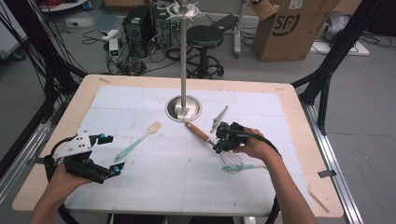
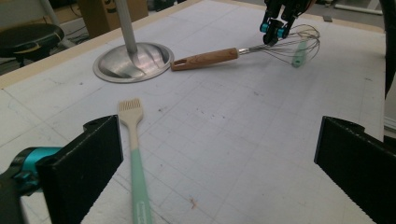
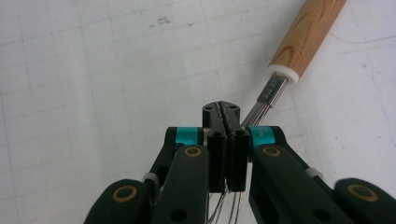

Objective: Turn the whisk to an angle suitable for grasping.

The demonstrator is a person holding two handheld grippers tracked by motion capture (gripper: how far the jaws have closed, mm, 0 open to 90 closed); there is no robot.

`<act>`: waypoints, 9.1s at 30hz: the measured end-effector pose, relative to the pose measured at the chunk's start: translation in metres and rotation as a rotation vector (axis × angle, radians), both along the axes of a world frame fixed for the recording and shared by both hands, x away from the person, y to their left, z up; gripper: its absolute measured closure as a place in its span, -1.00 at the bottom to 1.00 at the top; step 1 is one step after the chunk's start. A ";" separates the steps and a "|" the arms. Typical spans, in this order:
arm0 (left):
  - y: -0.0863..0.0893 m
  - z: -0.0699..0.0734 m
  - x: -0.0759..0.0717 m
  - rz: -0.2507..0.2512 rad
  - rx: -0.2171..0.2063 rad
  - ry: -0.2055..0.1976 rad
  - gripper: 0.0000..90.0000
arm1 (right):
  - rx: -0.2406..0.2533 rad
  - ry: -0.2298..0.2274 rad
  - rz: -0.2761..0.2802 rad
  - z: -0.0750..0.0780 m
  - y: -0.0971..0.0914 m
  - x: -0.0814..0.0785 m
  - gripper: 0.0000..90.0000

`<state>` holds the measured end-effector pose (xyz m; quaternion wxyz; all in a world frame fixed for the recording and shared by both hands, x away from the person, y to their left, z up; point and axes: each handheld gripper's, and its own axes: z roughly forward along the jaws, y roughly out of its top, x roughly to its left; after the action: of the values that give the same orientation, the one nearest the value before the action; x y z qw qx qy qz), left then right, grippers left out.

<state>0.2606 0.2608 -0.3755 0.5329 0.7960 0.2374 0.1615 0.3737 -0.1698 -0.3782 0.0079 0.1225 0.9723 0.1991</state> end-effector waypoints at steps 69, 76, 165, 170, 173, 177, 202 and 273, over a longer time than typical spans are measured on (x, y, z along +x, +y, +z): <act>0.003 0.001 -0.002 -0.004 -0.006 -0.004 -0.96 | -0.011 0.030 -0.172 -0.023 -0.007 0.024 0.97; 0.002 0.001 -0.002 -0.006 -0.002 -0.003 -0.96 | 0.005 0.057 -0.157 -0.021 -0.006 0.021 0.97; -0.001 0.006 -0.003 -0.025 -0.011 -0.021 -0.96 | 0.092 -0.039 -0.142 0.010 0.037 0.008 -1.00; -0.001 0.006 -0.003 -0.026 -0.012 -0.021 -0.96 | 0.062 -0.031 -0.138 0.006 0.045 0.012 -1.00; -0.001 0.007 -0.003 -0.026 -0.011 -0.022 -0.96 | 0.050 -0.020 -0.135 0.004 0.051 0.014 -1.00; -0.001 0.007 -0.003 -0.026 -0.012 -0.021 -0.96 | 0.038 -0.015 -0.129 0.000 0.058 0.018 -1.00; 0.002 0.008 -0.005 -0.020 -0.016 -0.027 -0.96 | -0.051 0.138 -0.111 -0.036 0.087 0.034 -0.88; 0.000 0.009 -0.007 -0.023 -0.016 -0.030 -0.96 | -0.061 0.333 -0.192 -0.015 0.093 0.026 0.53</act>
<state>0.2540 0.2608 -0.3663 0.5445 0.7919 0.2214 0.1655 0.3994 -0.0773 -0.3936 -0.1303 0.2455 0.9496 0.1451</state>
